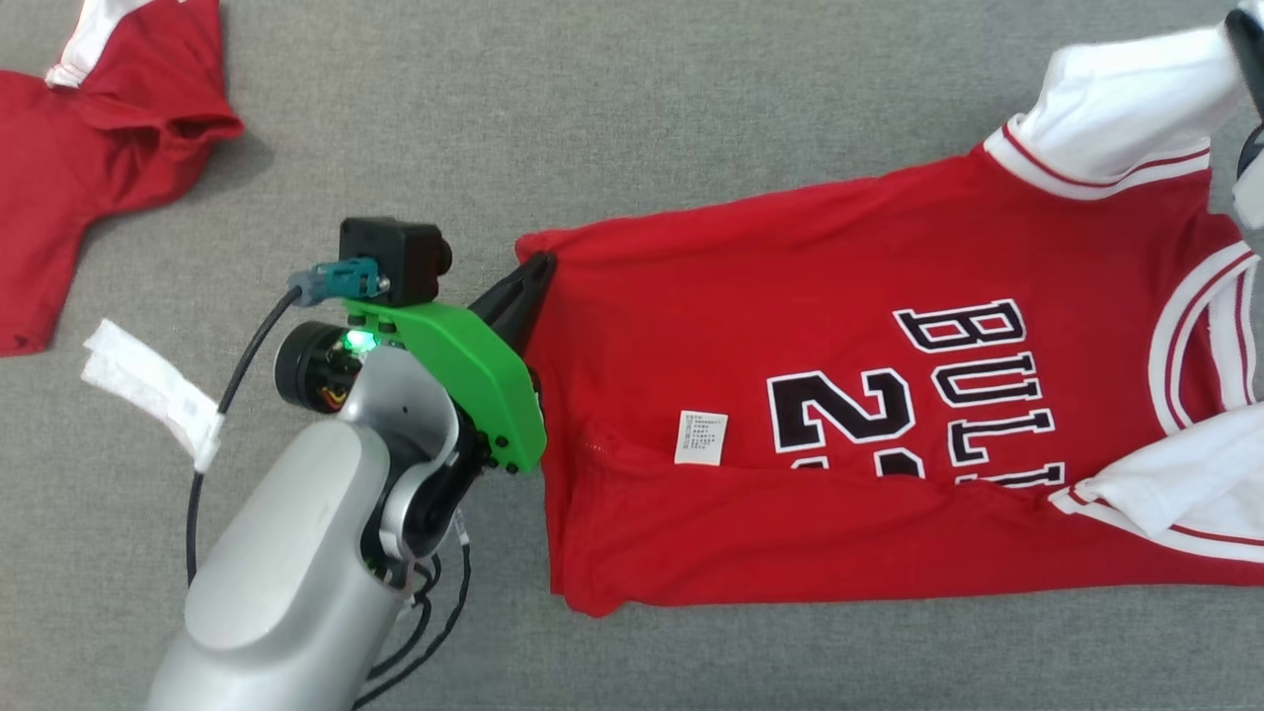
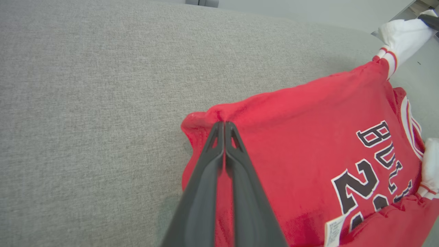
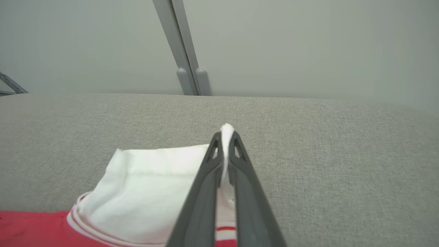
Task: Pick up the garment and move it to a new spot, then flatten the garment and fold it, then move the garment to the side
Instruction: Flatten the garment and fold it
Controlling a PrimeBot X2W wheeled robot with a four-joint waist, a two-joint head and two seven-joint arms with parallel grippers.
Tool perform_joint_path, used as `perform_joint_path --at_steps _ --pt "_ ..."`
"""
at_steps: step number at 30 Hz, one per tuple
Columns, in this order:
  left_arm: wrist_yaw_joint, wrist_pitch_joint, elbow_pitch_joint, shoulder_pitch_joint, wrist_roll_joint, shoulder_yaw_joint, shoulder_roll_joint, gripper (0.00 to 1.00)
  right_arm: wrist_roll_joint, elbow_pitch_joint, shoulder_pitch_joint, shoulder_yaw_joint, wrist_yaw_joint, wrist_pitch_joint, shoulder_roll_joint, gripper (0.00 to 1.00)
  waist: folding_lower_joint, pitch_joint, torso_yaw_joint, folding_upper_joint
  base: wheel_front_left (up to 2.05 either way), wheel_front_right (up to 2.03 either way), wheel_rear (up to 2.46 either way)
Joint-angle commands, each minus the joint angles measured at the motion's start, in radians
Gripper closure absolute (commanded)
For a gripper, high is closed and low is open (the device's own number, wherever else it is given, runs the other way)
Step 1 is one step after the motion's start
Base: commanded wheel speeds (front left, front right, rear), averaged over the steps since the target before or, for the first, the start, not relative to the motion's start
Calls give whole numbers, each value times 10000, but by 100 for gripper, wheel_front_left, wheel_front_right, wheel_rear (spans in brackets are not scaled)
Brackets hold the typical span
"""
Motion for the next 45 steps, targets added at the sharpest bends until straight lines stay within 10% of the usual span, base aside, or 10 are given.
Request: perform_joint_path --at_steps 1,18,20,21,38,45 --pt "68 -148 -174 406 -62 50 136 100 195 -273 561 46 -3 -138 -129 100 0 -660 -415 0 0 0 0" --pt "937 -932 -1757 3819 171 -378 742 100 502 -2065 5052 -812 -1 -379 193 100 0 -1307 -1057 0 0 0 0" --pt "1037 -1120 -1664 3968 358 -455 694 37 231 -1995 5224 -881 -1 -408 294 3 0 -1303 -1049 0 0 0 0" --pt "1043 -1200 -1619 4076 343 -505 636 0 73 -1892 5335 -949 -1 -380 340 0 0 -1320 -1037 0 0 0 0" --pt "1869 -5860 -1587 5566 2588 1020 -601 0 -1219 -1209 5599 -3373 -7 1429 1915 0 0 -1223 -760 0 0 0 0" --pt "986 -5844 -1832 6068 4032 1936 -1471 0 -1986 -409 5325 -3511 -1 1901 2495 0 0 -1139 -392 0 0 0 0"
